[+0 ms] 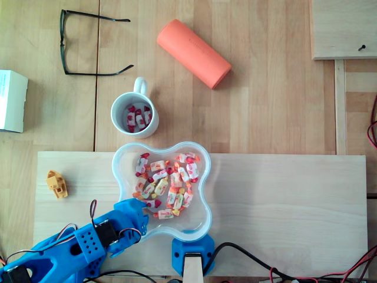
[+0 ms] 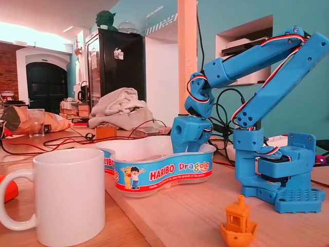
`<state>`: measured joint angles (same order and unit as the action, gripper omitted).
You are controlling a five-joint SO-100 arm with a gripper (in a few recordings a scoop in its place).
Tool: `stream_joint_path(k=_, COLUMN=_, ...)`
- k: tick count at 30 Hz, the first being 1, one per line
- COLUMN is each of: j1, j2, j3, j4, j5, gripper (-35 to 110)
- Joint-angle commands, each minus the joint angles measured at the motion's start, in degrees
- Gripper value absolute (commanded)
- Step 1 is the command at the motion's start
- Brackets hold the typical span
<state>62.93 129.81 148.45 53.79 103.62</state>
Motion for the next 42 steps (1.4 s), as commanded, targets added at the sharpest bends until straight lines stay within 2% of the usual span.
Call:
stream_joint_path(k=1, j1=-1.5, j2=1.6, j3=-0.4, j4=0.7, j5=0.7, gripper=11)
stream_joint_path(k=21, j1=-4.0, j2=0.7, j3=-3.6, j4=0.6, j5=5.7, gripper=11)
stream_joint_path(k=31, j1=-3.4, j2=0.5, j3=0.8, j4=-9.4, j5=5.0, gripper=11)
stream_joint_path(k=42, j1=-3.3, j2=0.7, j3=2.5, j4=-10.1, j5=5.0, gripper=10)
